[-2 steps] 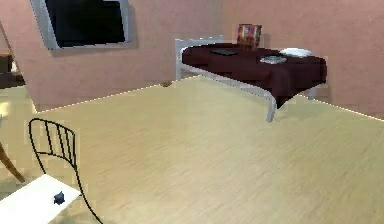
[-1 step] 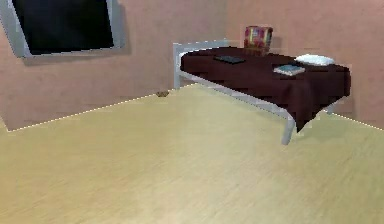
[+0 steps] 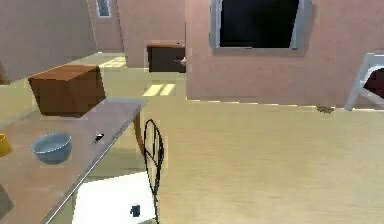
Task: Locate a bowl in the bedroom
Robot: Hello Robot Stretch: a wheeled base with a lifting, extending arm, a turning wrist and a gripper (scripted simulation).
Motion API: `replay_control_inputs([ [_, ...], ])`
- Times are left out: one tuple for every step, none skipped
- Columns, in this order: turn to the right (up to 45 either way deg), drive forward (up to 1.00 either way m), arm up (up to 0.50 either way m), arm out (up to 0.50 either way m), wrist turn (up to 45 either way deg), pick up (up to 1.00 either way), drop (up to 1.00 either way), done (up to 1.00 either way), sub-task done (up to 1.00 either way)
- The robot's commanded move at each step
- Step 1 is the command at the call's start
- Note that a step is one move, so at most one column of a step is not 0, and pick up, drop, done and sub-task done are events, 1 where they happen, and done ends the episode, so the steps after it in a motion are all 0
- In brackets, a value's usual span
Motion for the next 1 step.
replay_control_inputs([
  [-36.0,0.0,0.0,0.0,0.0,0.0,0.0,0.0,0.0],
])
